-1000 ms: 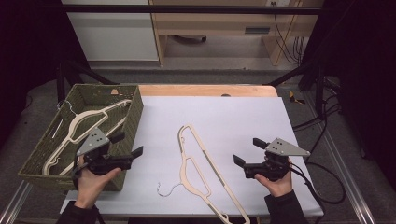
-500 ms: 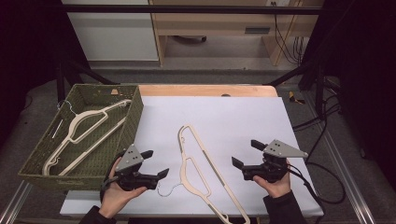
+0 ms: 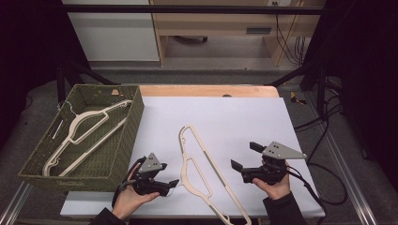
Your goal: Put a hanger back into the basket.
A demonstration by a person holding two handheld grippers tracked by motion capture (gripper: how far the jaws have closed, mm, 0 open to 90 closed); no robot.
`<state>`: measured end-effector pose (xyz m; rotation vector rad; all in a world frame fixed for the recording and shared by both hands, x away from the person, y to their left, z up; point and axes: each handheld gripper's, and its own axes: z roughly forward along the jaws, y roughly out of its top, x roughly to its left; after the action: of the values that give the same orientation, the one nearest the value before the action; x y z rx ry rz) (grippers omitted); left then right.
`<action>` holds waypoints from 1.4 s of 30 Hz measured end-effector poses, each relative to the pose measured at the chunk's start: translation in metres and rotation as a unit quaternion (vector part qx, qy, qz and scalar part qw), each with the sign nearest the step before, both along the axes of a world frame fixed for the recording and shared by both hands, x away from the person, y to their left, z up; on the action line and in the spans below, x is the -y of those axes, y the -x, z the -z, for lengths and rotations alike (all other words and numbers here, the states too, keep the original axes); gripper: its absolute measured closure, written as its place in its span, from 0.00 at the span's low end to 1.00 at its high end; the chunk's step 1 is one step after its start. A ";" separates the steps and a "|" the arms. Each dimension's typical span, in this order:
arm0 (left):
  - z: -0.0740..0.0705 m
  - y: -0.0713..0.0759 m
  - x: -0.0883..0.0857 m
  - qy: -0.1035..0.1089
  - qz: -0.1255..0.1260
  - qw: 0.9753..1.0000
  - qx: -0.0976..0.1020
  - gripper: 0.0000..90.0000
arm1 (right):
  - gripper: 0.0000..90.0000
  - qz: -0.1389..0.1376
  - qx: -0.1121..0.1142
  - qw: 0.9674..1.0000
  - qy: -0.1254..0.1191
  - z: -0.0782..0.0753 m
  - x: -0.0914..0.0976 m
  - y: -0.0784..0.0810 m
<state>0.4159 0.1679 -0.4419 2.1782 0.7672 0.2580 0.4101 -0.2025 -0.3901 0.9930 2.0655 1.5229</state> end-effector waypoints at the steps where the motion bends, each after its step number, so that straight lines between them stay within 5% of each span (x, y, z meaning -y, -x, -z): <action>1: 0.002 -0.001 0.001 -0.006 0.003 1.000 -0.003 0.32 | 0.08 -0.001 -0.002 1.000 0.001 0.001 -0.001 0.000; 11: 0.017 -0.002 0.013 -0.049 0.034 0.998 -0.032 0.57 | 0.08 -0.007 -0.007 1.000 0.010 0.005 -0.007 -0.001; 18: 0.025 -0.001 0.019 -0.061 0.037 0.997 -0.043 0.71 | 0.08 -0.013 -0.009 1.000 0.019 0.007 -0.016 -0.001; 28: 0.027 0.002 0.024 -0.082 0.031 0.996 -0.025 0.83 | 0.08 -0.016 -0.010 1.000 0.023 0.008 -0.018 -0.001; 42: 0.024 0.000 0.030 -0.099 0.040 0.994 -0.039 0.98 | 0.08 -0.030 -0.014 0.999 0.023 0.010 -0.026 -0.002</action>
<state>0.4157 0.1374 -0.4662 2.4120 0.7211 0.2174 0.4120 -0.1763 -0.3999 0.9482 2.1594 1.4913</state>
